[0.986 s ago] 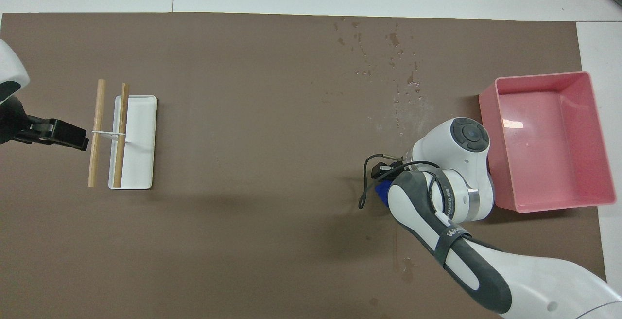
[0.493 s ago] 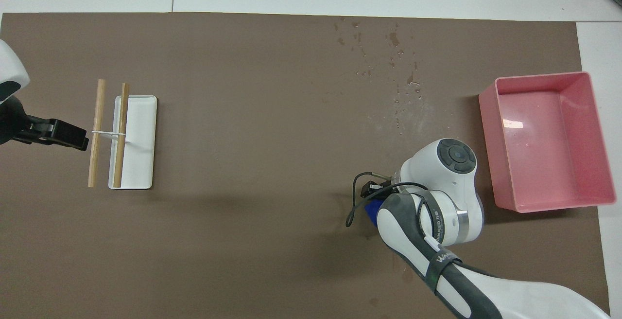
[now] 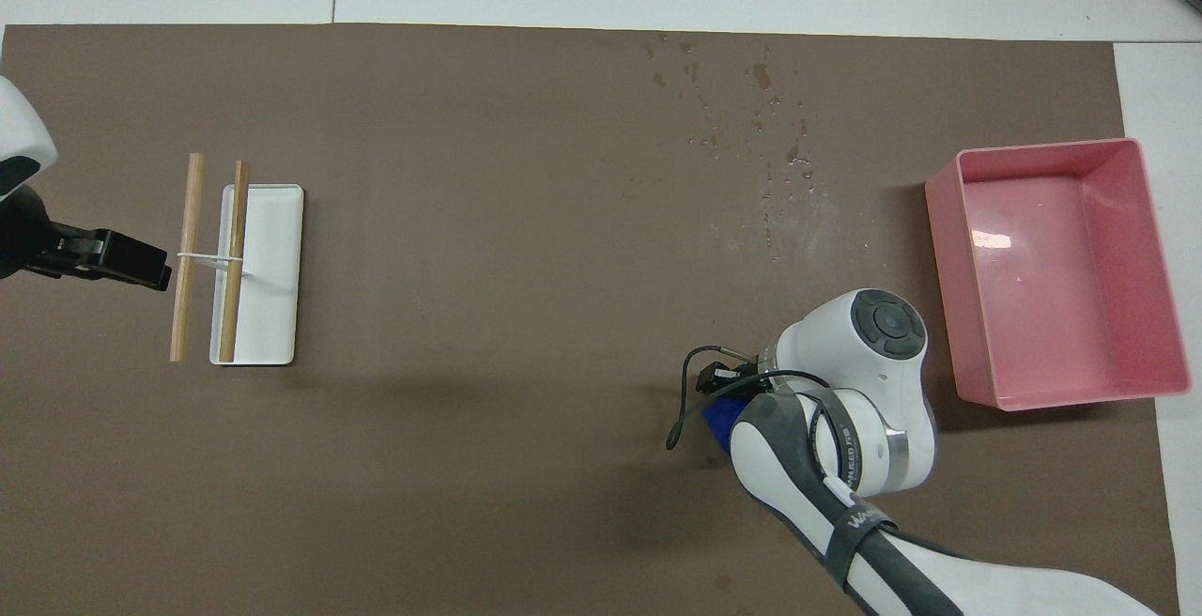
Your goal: Wipe water with towel using both arms
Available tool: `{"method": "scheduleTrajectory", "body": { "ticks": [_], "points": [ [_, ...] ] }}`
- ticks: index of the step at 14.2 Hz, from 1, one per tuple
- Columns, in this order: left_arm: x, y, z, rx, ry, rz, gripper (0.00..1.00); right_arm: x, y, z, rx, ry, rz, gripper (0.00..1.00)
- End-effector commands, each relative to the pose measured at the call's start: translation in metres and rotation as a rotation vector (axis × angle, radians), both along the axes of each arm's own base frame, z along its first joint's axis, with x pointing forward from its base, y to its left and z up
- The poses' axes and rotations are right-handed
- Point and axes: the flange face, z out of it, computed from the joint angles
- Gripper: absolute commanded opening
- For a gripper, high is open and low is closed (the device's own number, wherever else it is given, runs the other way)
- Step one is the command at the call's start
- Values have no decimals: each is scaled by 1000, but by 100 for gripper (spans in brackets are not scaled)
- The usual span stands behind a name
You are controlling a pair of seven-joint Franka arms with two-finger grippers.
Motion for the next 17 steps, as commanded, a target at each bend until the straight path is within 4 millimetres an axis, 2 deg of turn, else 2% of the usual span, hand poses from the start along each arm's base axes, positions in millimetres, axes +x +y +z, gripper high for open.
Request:
{"method": "scheduleTrajectory", "body": {
  "ticks": [1,2,4,8,10,12,17],
  "points": [
    [-8,2,2,1,1,-6,100,-17,-3,-15,12,20,12,0],
    [-8,1,2,1,1,-8,100,-14,-10,-15,22,6,43,0],
    [-8,1,2,1,1,-8,100,6,-49,-12,60,-38,102,0],
    [-8,1,2,1,1,-8,100,56,-104,-1,86,-182,196,0],
    [-8,2,2,1,1,-6,100,78,-114,7,80,-252,221,0],
    [-8,1,2,1,1,-8,100,97,-114,17,58,-286,259,0],
    [-8,1,2,1,1,-8,100,118,-119,32,-22,-321,368,0]
  ]
}}
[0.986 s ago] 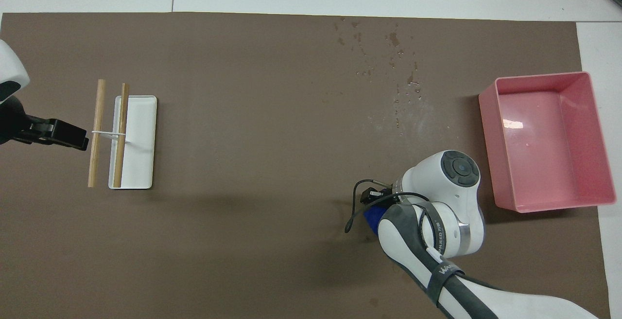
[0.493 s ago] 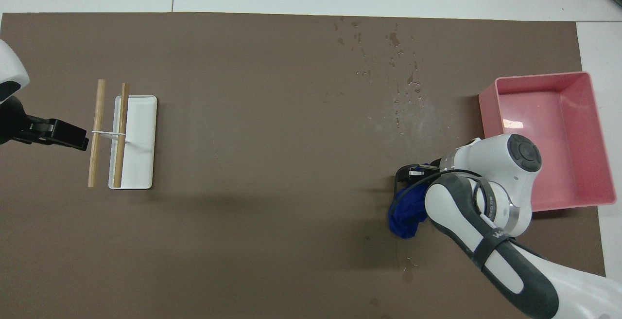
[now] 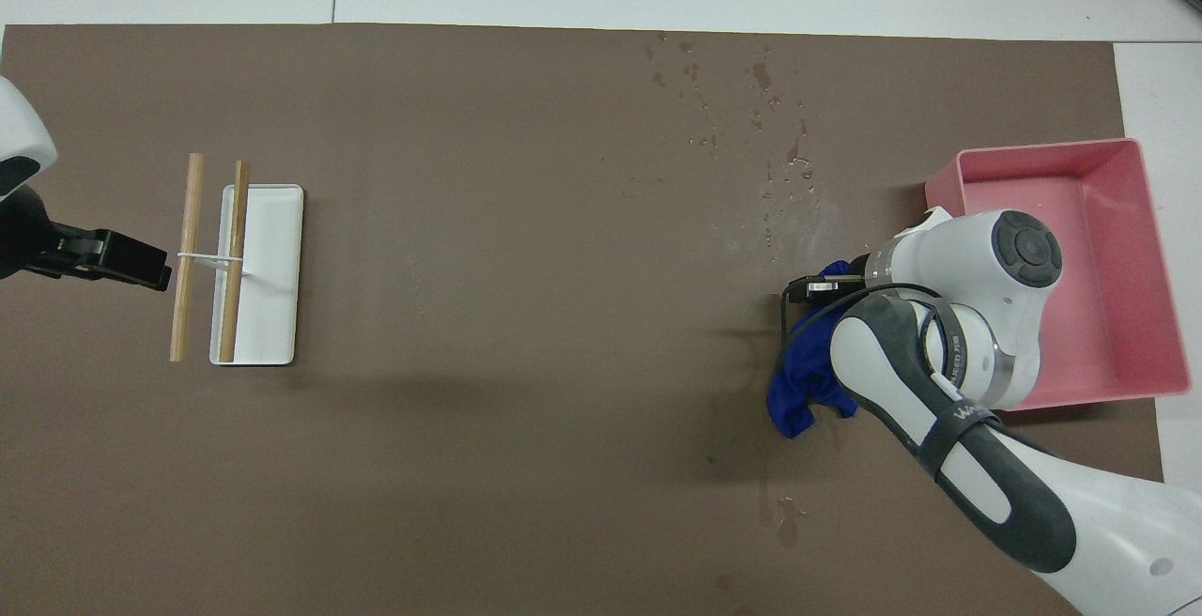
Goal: Wipe water with towel using both arms
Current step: 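Carry the blue cloth over the pink bin with the right gripper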
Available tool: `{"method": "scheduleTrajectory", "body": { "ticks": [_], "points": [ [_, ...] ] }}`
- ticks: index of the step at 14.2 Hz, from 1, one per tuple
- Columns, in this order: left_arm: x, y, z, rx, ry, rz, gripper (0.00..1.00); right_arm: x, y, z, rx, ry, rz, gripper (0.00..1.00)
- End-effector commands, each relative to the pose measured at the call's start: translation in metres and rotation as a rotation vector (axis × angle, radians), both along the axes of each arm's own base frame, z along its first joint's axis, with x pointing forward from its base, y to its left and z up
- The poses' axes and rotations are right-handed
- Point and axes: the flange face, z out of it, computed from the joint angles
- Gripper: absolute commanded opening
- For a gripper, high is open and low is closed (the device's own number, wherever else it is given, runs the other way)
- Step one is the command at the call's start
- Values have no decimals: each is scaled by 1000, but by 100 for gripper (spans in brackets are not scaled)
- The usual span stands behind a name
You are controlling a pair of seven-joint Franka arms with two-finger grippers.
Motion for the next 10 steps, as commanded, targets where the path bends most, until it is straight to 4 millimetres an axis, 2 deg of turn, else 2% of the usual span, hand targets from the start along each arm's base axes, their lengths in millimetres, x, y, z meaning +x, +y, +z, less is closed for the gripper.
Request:
{"method": "scheduleTrajectory", "body": {
  "ticks": [1,5,8,10],
  "points": [
    [-8,1,2,1,1,-8,100,21,-3,16,-22,-35,39,0],
    [-8,2,2,1,1,-6,100,59,6,56,-5,18,64,0],
    [-8,2,2,1,1,-6,100,73,8,84,-2,36,79,0],
    [-8,2,2,1,1,-6,100,78,2,100,-30,36,94,0]
  ]
}}
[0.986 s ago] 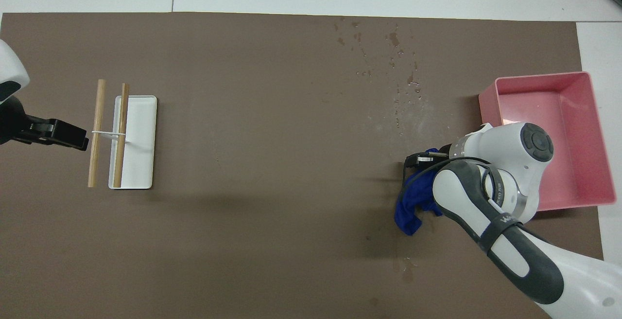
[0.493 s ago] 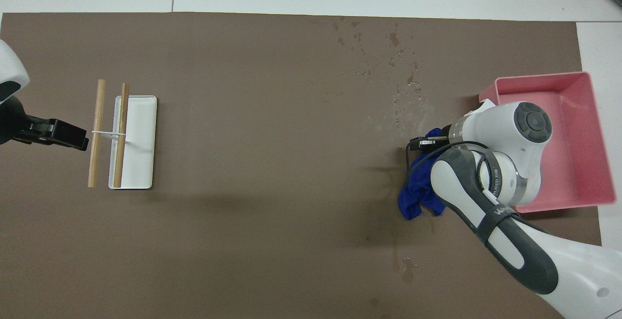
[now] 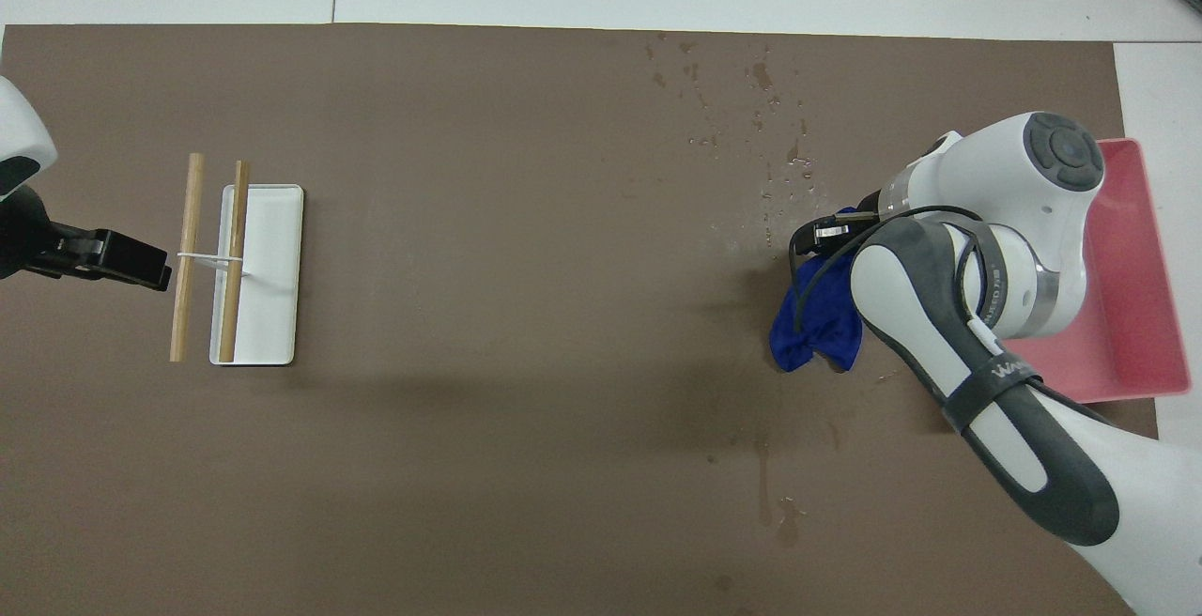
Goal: Wipe water with towel using both arms
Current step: 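Carry the blue cloth over the pink bin with the right gripper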
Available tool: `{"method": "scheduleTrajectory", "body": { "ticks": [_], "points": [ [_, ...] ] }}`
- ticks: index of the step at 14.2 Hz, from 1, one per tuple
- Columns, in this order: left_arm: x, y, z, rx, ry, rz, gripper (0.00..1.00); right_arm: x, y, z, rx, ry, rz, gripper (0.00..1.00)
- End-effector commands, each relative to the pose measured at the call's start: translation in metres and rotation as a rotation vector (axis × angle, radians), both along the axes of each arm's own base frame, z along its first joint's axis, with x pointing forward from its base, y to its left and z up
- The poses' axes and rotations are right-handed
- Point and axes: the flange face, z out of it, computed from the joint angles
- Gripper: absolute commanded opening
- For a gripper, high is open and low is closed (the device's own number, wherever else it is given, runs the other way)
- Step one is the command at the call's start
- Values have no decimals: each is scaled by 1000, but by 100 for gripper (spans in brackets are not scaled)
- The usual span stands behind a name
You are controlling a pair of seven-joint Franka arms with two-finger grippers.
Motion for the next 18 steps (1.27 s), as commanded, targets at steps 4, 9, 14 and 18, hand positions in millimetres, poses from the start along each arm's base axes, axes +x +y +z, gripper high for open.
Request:
{"method": "scheduleTrajectory", "body": {
  "ticks": [4,9,14,18],
  "points": [
    [-8,1,2,1,1,-8,100,22,-10,51,-49,17,39,0],
    [-8,1,2,1,1,-8,100,24,-22,114,-96,45,59,0],
    [-8,1,2,1,1,-8,100,4,-65,165,-161,42,100,0],
    [-8,1,2,1,1,-8,100,-26,-127,211,-178,49,157,0]
  ]
}}
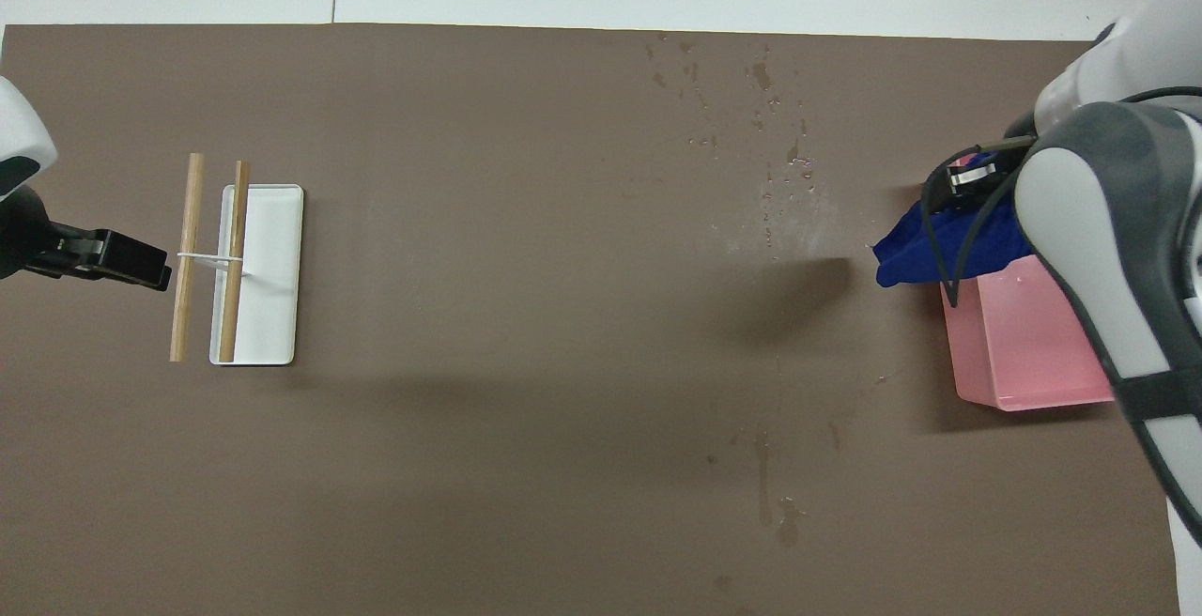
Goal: Wipe water with towel using both arms
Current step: 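Carry the blue cloth over the pink bin with the right gripper, then lower the cloth into the pink bin and open the right gripper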
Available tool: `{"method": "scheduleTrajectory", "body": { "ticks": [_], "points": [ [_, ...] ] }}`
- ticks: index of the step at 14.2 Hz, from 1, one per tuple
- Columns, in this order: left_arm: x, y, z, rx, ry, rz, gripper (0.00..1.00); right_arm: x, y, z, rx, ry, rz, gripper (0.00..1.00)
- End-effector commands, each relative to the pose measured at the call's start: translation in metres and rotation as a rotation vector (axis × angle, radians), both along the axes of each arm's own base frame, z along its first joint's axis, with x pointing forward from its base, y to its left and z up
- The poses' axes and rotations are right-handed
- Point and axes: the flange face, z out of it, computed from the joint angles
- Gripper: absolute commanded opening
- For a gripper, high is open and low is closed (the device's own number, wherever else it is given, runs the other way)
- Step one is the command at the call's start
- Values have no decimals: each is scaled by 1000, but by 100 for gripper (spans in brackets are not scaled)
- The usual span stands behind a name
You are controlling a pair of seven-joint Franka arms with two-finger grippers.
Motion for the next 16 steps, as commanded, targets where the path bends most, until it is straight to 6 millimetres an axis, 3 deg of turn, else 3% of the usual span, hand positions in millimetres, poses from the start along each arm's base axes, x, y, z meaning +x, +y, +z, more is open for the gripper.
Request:
{"method": "scheduleTrajectory", "body": {
  "ticks": [1,4,6,7,9,12,14,16],
  "points": [
    [-8,1,2,1,1,-8,100,-26,-43,38,-9,-2,53,0],
    [-8,1,2,1,1,-8,100,-45,-94,60,-32,-14,131,0],
    [-8,2,2,1,1,-6,100,-54,-139,58,-39,-43,175,0],
    [-8,1,2,1,1,-8,100,-55,-144,51,-53,-63,201,0],
    [-8,1,2,1,1,-8,100,-55,-150,21,-69,-87,208,0],
    [-8,1,2,1,1,-8,100,-49,-139,-28,-94,-158,239,0],
    [-8,1,2,1,1,-8,100,-40,-144,-67,-86,-153,238,0],
    [-8,1,2,1,1,-8,100,-36,-149,-92,-84,-157,230,0]
  ]
}}
